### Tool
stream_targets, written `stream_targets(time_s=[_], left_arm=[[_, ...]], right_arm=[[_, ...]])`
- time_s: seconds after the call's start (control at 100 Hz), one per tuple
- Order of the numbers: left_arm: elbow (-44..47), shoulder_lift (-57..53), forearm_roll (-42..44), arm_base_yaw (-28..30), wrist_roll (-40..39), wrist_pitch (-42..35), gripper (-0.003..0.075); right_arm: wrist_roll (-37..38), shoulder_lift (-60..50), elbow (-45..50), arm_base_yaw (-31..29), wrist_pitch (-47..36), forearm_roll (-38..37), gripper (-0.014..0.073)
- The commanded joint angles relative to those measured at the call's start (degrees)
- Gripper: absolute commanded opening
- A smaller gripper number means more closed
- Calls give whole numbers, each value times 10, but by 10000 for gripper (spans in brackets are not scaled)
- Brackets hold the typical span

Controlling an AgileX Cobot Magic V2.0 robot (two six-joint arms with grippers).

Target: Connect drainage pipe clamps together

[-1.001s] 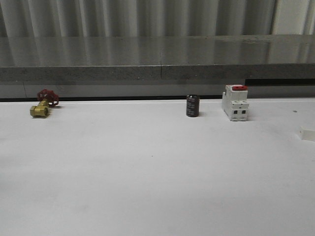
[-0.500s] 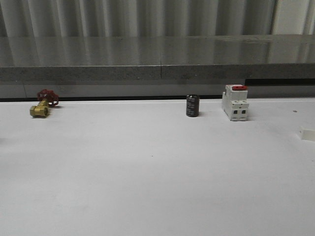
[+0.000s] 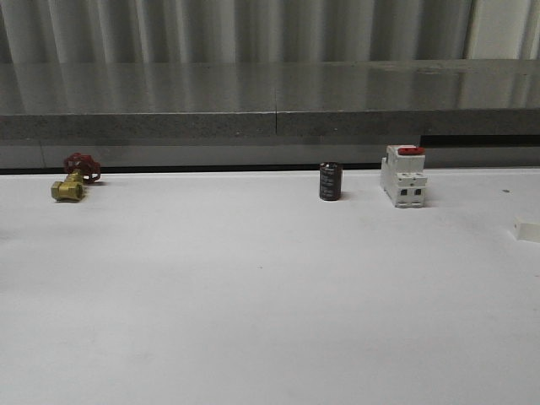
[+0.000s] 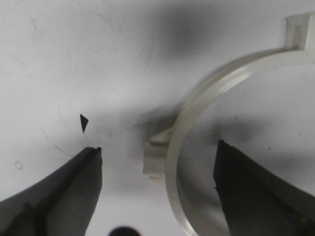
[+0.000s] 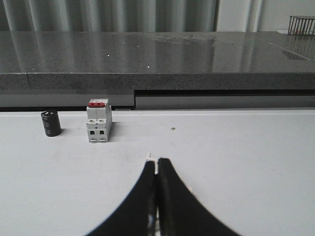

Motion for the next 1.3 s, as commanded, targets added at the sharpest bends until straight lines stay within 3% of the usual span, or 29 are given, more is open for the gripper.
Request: stream_targets(time_s=[0.0, 0.15, 0.27, 0.46, 0.6, 0.73, 0.95, 1.051, 1.291], left_arm=[[-17, -22, -8, 1, 0, -23, 480], [-17, -14, -19, 1, 0, -30, 479], [-17, -10, -19, 1, 0, -29, 417], [-17, -10, -19, 1, 0, -29, 113], [-17, -10, -19, 1, 0, -31, -22], [-17, -16, -18, -7, -26, -29, -21], [-17, -66, 43, -66, -257, -21, -21], [-17, -80, 47, -104, -318, -8, -21], [-17, -82, 28, -204, -393, 13, -21]], right_arm=[[-2, -11, -9, 0, -49, -6, -66], [-2, -11, -9, 0, -49, -6, -66], [-2, -11, -9, 0, -49, -6, -66], [-2, -11, -9, 0, -49, -6, -66], [-2, -11, -9, 0, -49, -6, -66], [-2, -11, -9, 0, -49, -6, -66], [-2, -11, -9, 0, -49, -6, -66], [-2, -11, -9, 0, -49, -6, -66], [-2, -11, -9, 0, -49, -6, -66]])
